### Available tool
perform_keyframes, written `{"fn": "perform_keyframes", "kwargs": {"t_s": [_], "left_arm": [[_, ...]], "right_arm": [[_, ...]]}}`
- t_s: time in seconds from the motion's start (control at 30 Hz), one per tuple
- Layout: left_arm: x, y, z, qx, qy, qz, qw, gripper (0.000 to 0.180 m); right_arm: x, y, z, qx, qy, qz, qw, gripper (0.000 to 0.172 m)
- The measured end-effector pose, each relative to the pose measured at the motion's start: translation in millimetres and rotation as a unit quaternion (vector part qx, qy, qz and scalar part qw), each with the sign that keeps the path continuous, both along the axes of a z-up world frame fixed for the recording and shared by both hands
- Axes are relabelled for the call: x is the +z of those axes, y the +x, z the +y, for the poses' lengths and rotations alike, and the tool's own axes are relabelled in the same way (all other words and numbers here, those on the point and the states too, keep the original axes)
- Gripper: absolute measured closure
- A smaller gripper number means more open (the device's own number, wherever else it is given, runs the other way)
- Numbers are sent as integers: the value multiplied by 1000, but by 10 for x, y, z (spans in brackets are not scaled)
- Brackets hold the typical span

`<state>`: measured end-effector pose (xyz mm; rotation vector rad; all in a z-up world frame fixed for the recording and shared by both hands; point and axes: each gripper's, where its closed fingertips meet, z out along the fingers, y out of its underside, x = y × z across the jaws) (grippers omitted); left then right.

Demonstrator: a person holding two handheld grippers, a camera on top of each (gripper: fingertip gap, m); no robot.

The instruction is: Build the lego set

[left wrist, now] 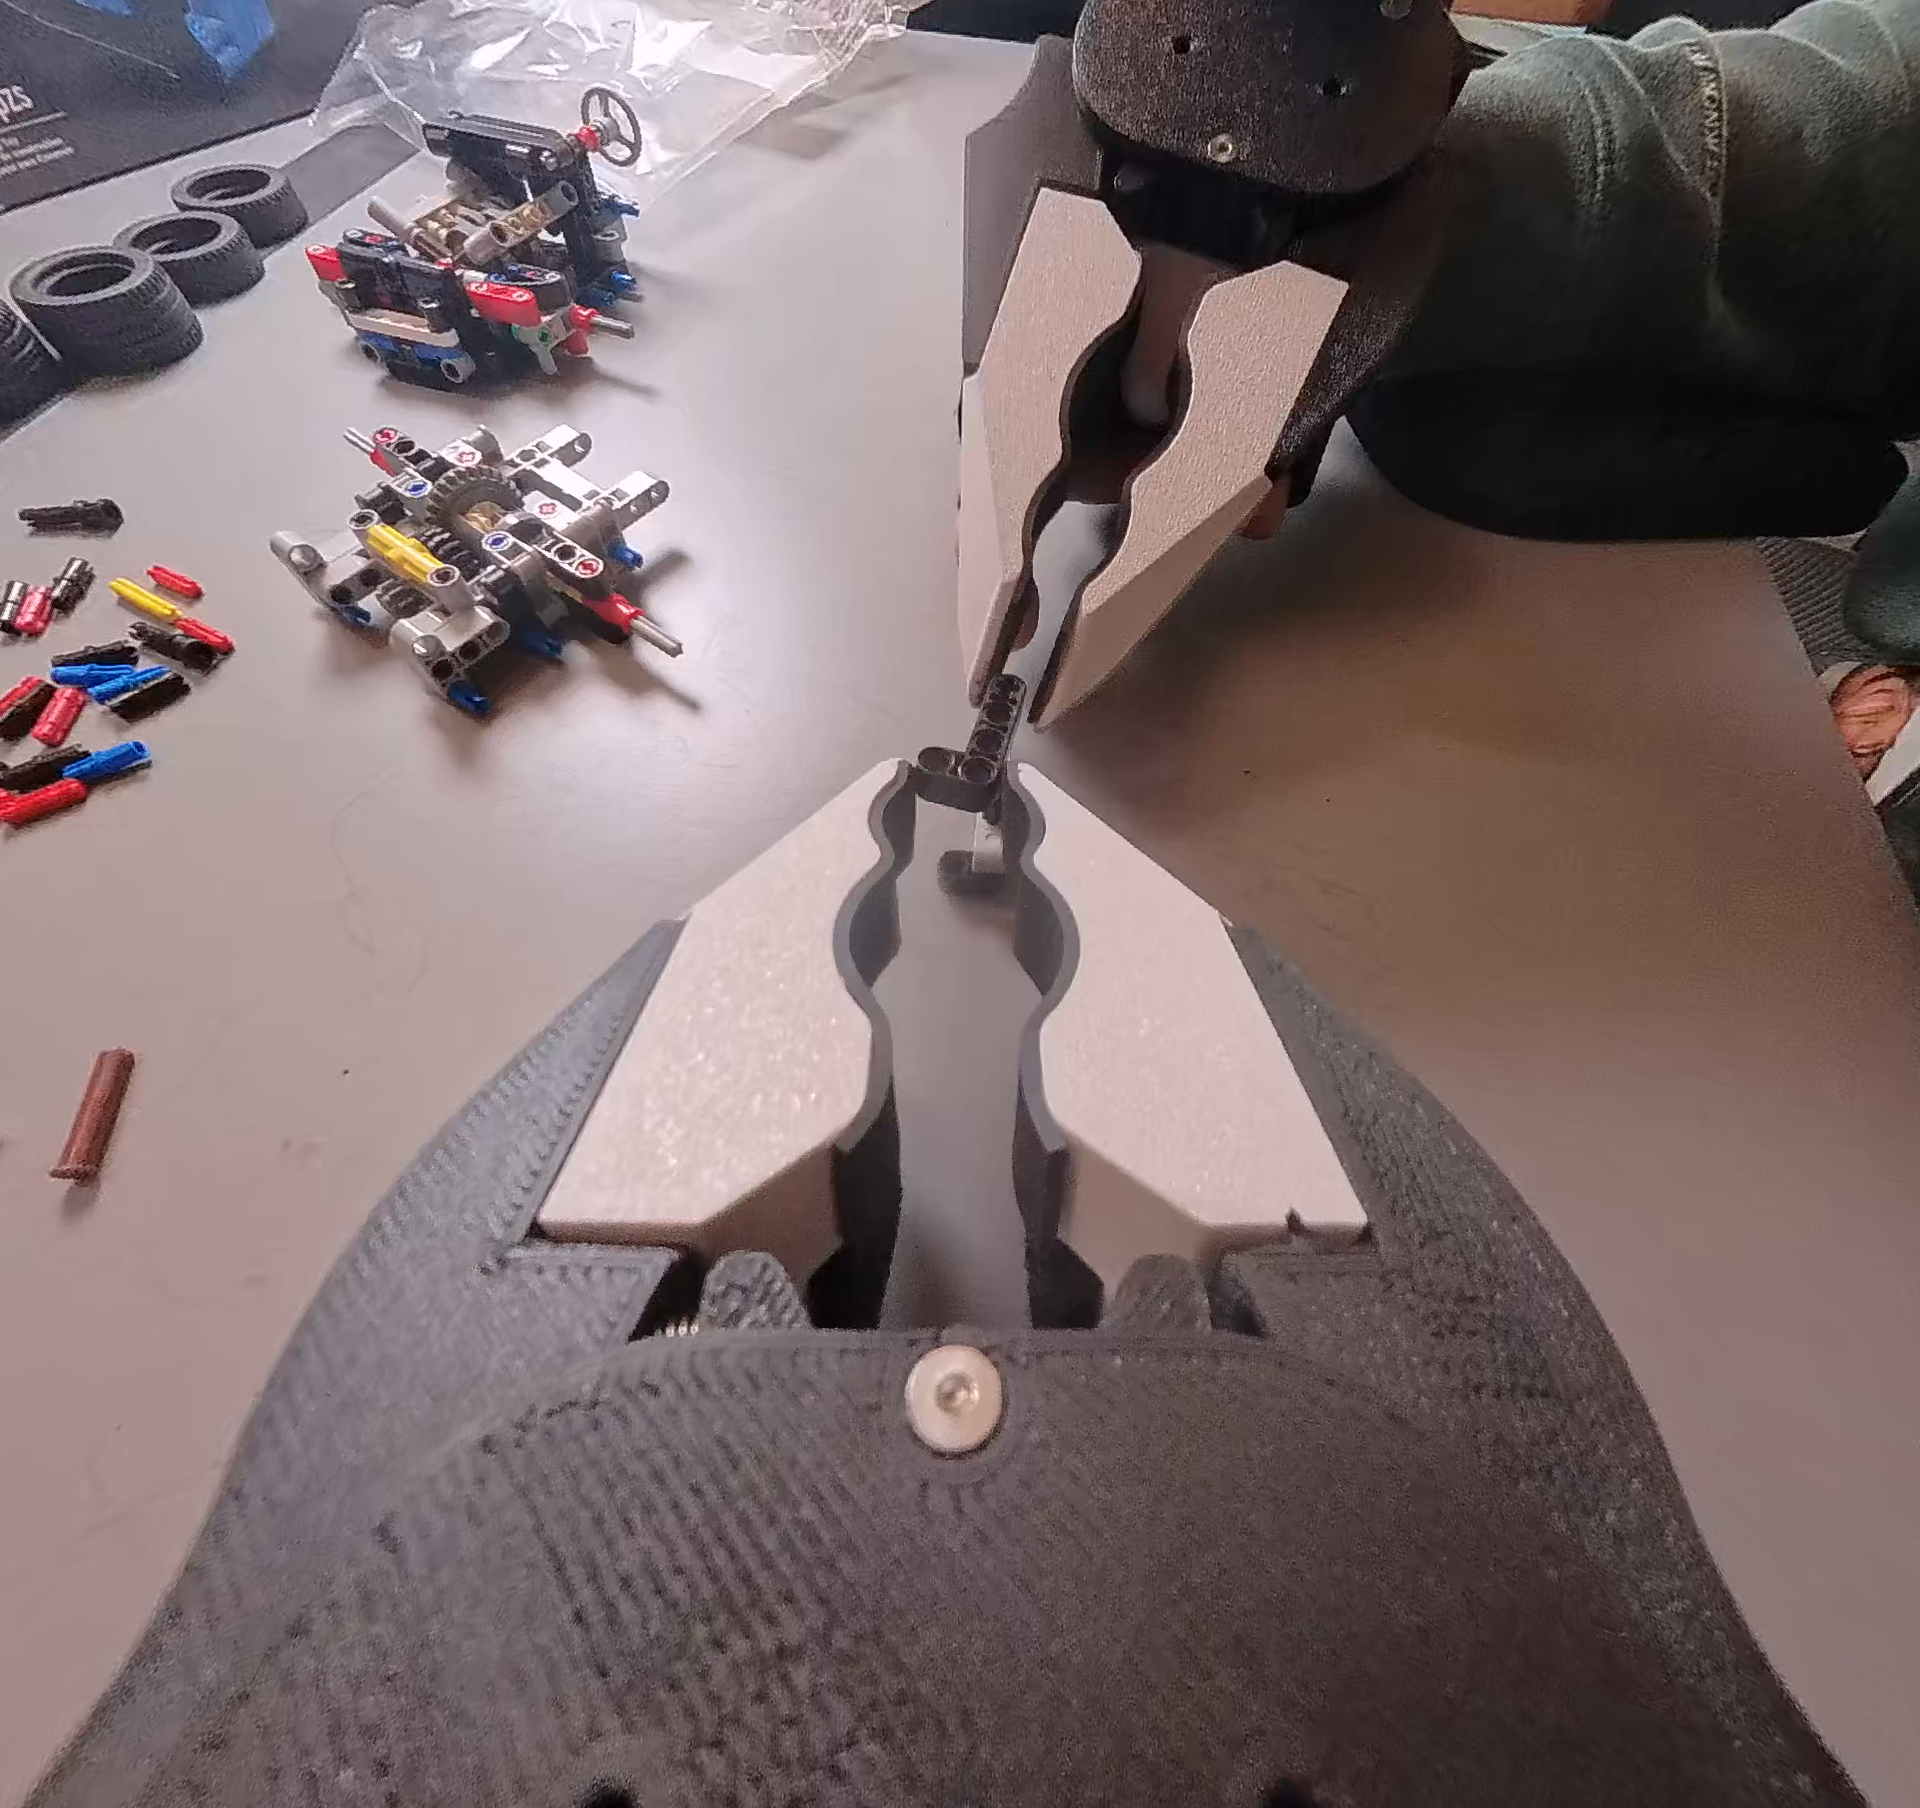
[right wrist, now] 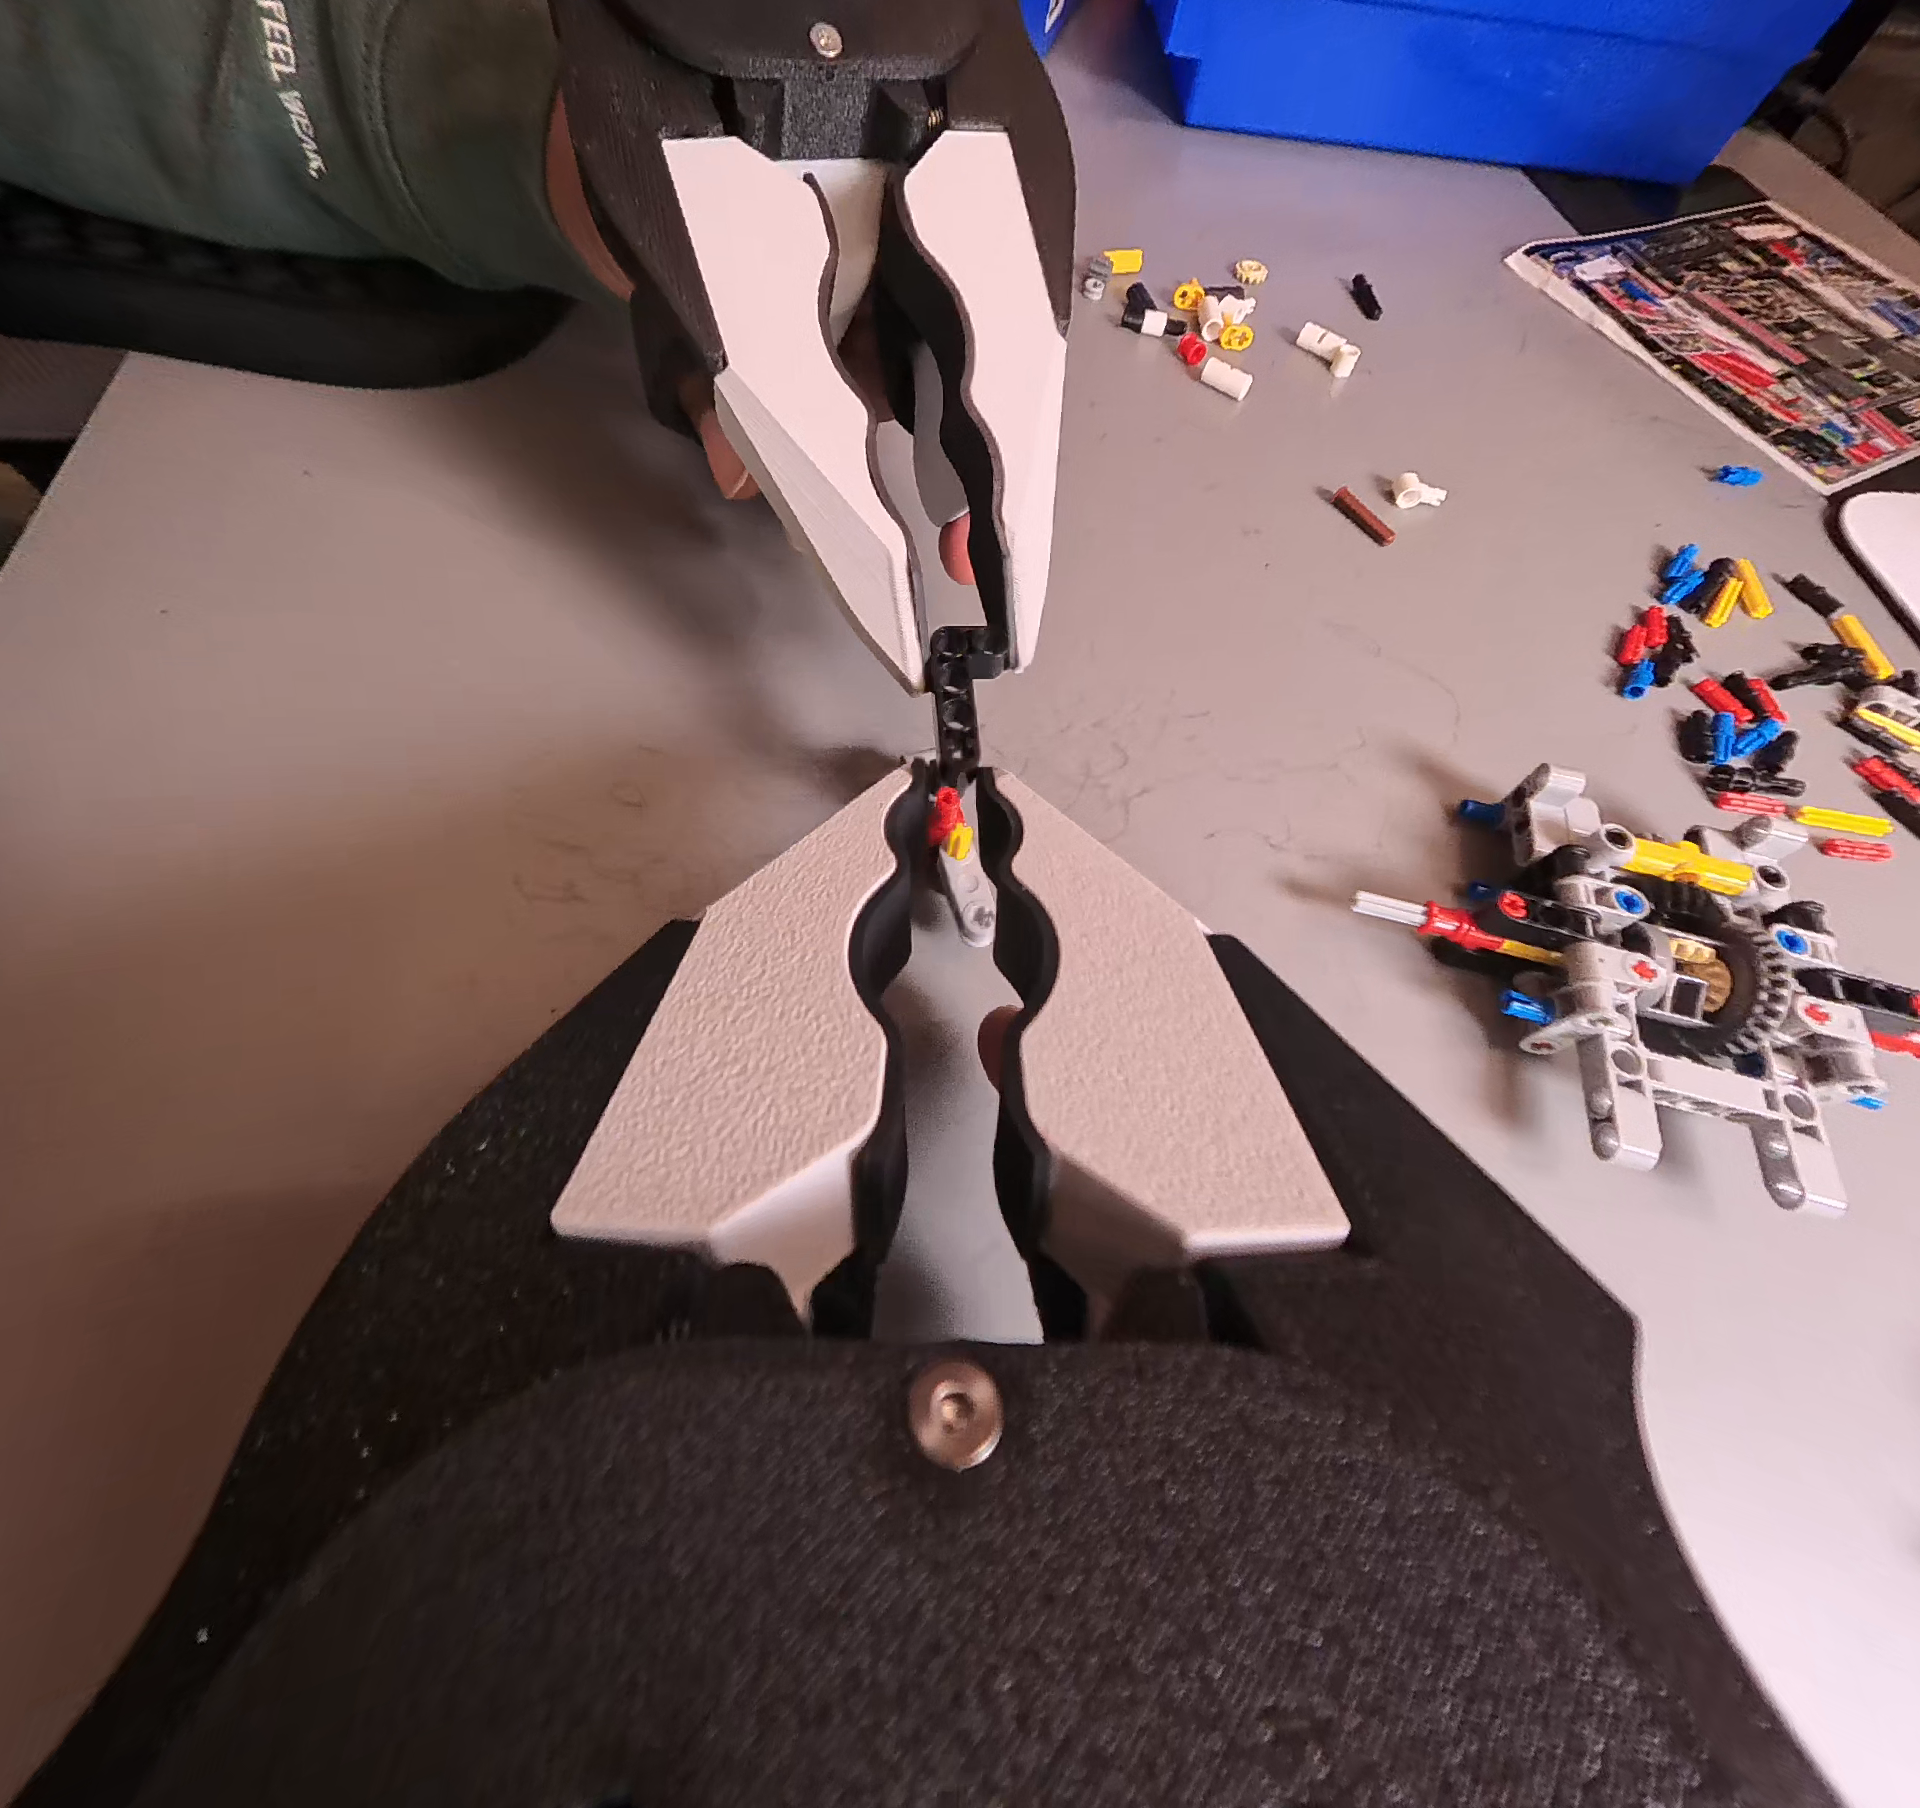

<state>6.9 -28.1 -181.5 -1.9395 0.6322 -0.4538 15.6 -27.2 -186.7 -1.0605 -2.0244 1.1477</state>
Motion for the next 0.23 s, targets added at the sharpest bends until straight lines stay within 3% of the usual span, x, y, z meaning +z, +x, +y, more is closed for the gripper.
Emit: {"fn": "perform_keyframes", "kwargs": {"t_s": [0.23], "left_arm": [[-47, 32, -13, -1, -9, 16, 1000, 165]], "right_arm": [[-29, 4, -13, 5, 5, -9, 1000, 167]]}}
